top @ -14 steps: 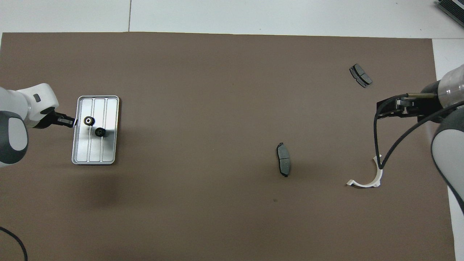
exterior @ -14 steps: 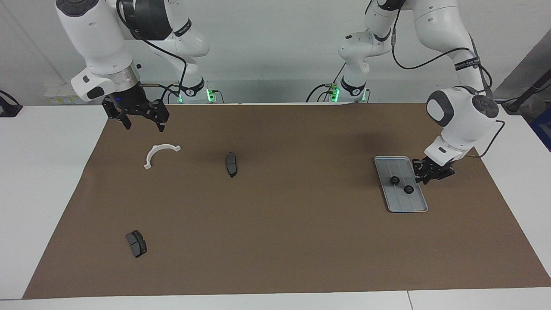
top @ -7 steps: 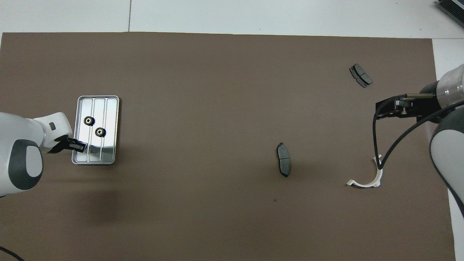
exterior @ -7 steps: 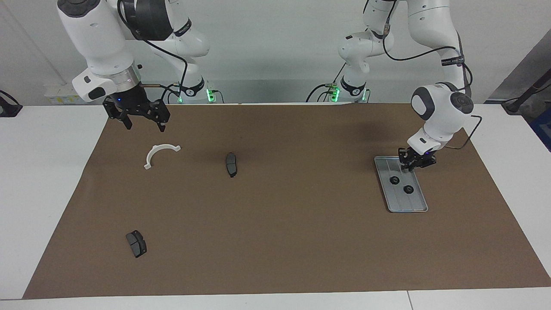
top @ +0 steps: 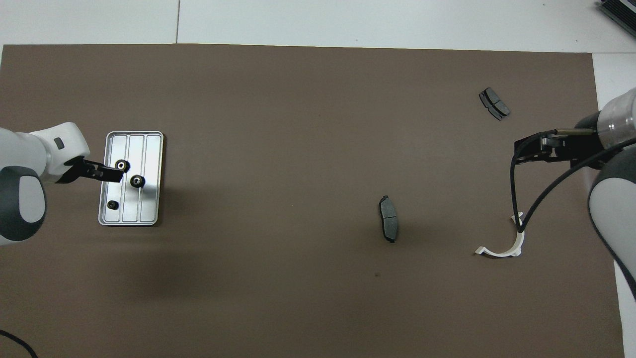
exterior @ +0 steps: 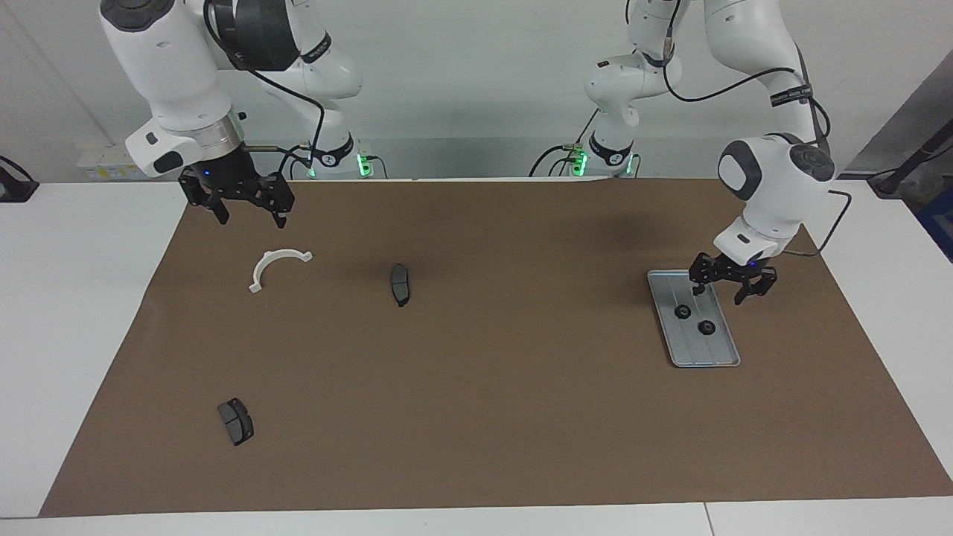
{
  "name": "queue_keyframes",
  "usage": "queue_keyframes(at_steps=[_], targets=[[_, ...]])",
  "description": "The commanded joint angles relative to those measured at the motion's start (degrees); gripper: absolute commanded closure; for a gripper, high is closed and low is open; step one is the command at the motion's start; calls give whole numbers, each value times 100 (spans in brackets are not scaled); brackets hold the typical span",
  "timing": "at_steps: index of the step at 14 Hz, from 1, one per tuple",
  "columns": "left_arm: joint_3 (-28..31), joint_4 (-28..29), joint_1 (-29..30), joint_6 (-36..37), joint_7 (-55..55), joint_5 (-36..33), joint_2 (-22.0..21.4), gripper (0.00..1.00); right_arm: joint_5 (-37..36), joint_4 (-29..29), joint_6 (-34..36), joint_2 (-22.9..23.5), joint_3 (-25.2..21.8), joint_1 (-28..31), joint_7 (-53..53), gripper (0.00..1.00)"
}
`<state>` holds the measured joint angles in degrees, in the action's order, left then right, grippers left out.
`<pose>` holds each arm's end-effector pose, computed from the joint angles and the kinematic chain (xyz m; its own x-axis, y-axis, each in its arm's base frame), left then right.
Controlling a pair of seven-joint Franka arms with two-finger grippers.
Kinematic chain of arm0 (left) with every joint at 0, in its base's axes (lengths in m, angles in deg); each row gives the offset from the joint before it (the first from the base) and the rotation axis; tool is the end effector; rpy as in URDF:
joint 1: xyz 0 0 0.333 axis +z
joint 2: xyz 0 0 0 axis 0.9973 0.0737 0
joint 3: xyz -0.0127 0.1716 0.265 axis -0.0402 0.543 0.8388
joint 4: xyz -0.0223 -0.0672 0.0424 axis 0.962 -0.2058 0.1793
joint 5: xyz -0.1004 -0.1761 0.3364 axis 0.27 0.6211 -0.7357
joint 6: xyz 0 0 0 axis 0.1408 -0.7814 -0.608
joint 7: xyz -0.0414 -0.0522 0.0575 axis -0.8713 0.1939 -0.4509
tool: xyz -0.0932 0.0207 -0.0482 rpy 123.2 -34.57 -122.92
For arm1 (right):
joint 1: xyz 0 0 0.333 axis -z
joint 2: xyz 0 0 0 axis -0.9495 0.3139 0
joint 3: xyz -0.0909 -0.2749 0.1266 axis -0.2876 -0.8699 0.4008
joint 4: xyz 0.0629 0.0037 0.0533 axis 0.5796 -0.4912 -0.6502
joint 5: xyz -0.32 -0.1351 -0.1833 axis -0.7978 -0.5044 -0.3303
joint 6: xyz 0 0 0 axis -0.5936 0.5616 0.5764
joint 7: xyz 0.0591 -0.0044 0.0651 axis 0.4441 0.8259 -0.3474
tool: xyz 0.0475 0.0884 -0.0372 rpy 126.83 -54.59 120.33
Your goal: Pick bearing gear from pile to tray
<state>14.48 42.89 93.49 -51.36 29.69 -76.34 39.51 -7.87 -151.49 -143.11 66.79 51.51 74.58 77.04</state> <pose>0.5845 0.0299 0.4044 0.9474 -0.2963 0.1208 -0.2993 -0.9541 0.0066 0.5608 0.0299 0.5947 0.9947 -0.1028 0.0023 -0.1028 -0.9941 0.0337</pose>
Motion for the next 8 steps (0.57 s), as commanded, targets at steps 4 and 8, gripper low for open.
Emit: queue_keyframes(at_steps=[4,8], targets=[[35,-2157,-595,2272,-1574,-32,289,5,-75,-76,33,-77,38,12,90,0],[35,-2766,-640,3496,-1840,-146,-245,0,-84,-68,16,-68,38,12,90,0]])
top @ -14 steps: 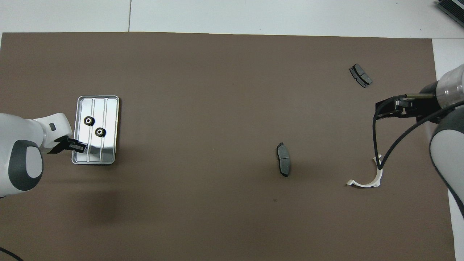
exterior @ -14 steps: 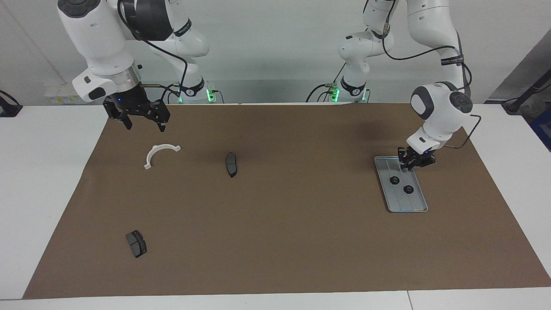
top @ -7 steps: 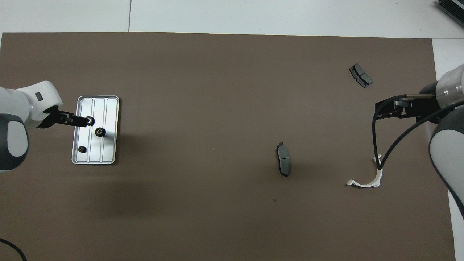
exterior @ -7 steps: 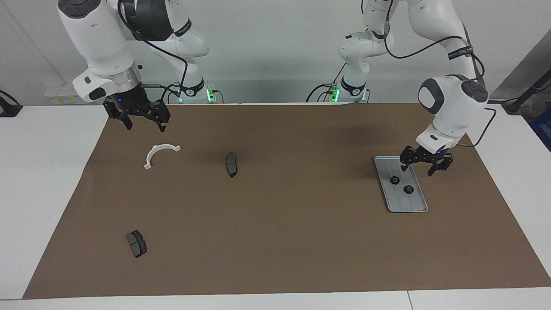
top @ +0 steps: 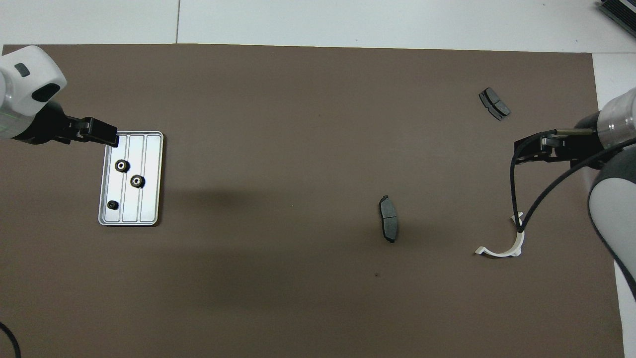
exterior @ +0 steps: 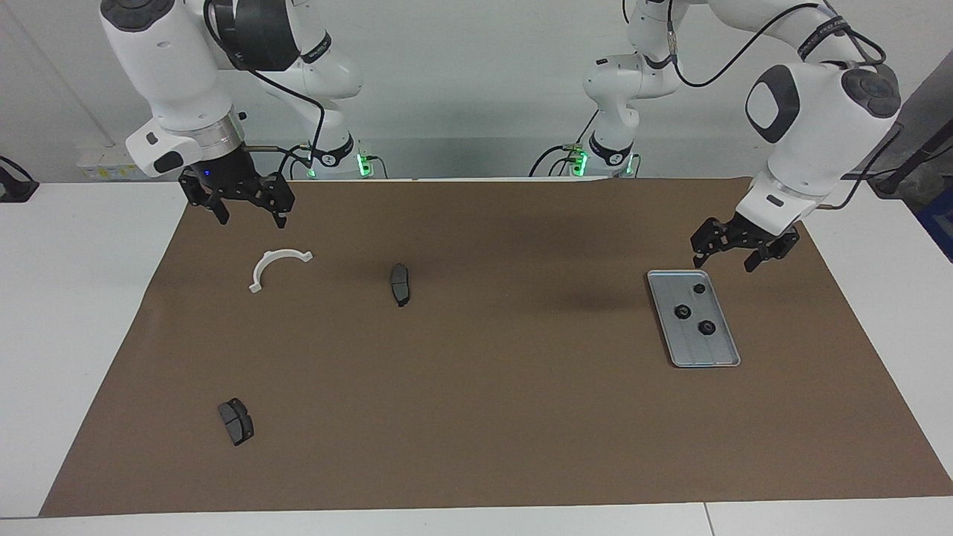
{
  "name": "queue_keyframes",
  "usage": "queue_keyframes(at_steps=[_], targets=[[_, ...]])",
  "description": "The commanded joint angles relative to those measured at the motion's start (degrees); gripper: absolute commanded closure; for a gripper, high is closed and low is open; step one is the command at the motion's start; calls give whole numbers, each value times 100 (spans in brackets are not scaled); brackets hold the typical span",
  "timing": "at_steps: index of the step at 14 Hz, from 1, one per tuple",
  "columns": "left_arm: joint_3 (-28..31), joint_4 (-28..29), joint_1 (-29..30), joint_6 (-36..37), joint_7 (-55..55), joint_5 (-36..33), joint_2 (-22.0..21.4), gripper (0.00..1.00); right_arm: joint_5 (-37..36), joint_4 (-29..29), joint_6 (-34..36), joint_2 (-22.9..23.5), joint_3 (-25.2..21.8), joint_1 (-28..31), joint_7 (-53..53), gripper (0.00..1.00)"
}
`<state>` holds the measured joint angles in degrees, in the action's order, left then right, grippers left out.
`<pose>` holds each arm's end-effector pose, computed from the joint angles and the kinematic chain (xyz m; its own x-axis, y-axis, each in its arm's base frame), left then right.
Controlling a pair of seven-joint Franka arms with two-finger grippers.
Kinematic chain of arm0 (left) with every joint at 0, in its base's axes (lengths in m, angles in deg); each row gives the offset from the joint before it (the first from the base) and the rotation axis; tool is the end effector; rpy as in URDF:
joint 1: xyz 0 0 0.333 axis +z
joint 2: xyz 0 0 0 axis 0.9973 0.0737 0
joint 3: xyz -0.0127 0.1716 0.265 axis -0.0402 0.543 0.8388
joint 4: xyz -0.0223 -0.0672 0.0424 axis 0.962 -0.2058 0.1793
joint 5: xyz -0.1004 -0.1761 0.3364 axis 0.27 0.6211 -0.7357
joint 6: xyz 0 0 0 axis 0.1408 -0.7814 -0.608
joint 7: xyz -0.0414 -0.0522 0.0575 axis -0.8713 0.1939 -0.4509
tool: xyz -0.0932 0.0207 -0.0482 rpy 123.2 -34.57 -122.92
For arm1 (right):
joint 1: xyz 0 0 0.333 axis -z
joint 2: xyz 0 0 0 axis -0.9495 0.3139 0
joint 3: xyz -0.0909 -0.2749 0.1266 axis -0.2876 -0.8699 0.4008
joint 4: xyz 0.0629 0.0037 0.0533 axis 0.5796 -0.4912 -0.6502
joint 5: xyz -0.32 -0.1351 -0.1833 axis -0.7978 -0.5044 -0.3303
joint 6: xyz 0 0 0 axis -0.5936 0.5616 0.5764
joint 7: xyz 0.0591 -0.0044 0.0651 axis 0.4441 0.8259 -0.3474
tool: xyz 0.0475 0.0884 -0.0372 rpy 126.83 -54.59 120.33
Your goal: Pick bearing gear from pile to tray
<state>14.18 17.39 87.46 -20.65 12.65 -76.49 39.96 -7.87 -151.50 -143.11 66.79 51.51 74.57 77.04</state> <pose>0.5997 -0.0368 0.5630 0.9902 -0.1388 0.0168 -0.1396 -0.9886 0.0565 0.5607 0.0300 0.5946 0.9947 -0.1026 0.0021 -0.1027 -0.9941 0.0337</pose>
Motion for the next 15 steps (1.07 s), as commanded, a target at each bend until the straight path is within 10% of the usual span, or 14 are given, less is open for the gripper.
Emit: queue_keyframes(at_steps=[1,15], targets=[[74,-225,-37,503,-259,-140,-397,0,-84,-42,-2,-59,38,13,82,0],[74,-252,33,312,-383,-360,-521,0,-84,-68,16,-68,38,21,99,0]])
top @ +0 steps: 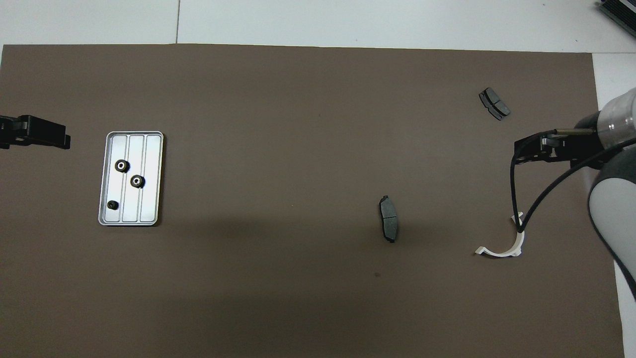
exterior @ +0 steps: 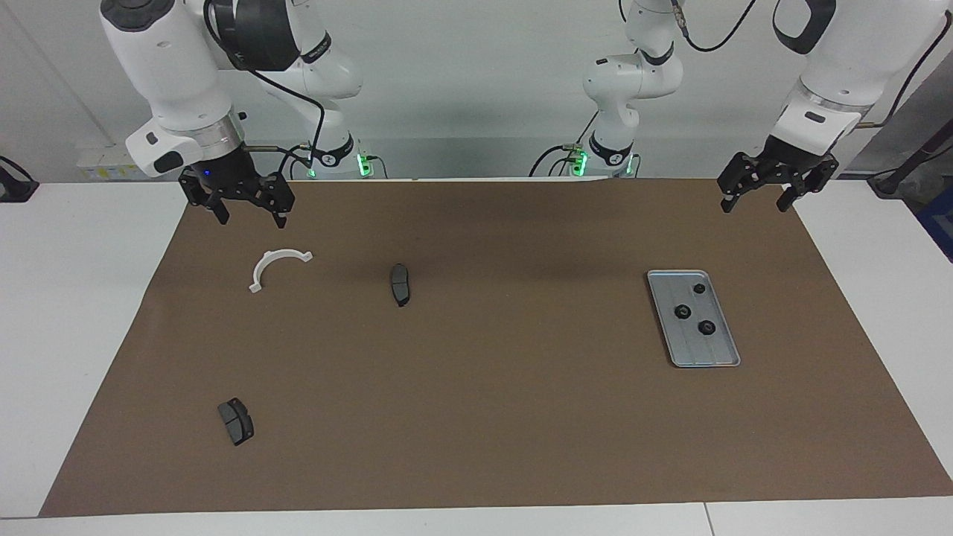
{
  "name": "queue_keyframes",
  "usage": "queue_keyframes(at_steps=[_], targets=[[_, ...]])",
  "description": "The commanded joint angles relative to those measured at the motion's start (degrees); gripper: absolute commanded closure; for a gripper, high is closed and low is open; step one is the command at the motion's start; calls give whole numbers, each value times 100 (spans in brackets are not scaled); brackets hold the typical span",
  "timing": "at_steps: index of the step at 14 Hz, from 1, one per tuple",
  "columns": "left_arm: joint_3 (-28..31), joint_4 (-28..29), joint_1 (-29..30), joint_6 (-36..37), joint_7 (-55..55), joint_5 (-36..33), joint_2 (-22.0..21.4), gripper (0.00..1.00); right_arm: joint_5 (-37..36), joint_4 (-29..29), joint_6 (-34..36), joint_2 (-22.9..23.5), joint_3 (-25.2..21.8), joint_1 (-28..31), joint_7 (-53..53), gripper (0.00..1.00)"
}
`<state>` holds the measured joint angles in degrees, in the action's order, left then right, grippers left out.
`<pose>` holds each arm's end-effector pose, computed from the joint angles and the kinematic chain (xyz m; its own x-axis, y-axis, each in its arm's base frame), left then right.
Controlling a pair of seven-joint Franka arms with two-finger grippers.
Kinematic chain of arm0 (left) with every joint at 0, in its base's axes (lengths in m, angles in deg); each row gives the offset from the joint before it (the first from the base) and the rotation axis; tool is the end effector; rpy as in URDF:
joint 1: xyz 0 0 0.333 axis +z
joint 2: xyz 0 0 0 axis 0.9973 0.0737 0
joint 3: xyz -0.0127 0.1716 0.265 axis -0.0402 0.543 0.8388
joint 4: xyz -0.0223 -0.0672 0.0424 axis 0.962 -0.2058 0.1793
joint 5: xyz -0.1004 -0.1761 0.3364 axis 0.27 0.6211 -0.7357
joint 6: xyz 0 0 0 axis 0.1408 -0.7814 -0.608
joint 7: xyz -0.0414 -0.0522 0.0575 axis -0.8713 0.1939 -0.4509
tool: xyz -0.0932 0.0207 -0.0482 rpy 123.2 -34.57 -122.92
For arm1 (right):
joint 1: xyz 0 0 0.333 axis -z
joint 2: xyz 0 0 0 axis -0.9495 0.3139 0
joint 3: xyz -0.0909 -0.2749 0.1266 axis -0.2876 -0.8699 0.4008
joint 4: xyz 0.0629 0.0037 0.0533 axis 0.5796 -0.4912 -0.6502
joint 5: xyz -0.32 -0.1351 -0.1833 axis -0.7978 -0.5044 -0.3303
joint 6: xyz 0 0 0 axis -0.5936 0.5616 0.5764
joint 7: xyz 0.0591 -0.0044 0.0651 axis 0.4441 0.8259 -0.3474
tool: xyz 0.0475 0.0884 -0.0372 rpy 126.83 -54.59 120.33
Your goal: Pick bearing gear from pile to tray
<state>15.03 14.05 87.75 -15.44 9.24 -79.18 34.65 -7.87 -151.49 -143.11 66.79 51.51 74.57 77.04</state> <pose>0.5689 -0.0215 0.6365 0.9952 -0.0671 0.0716 -0.0673 -0.9977 0.0006 0.5608 0.0300 0.5947 0.9947 -0.1026 0.0023 -0.1027 -0.9941 0.0337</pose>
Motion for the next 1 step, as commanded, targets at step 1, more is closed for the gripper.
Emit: queue_keyframes(at_steps=[1], targets=[[-11,100,-13,-201,-33,-91,10,0,-84,-68,16,-68,38,13,108,0]])
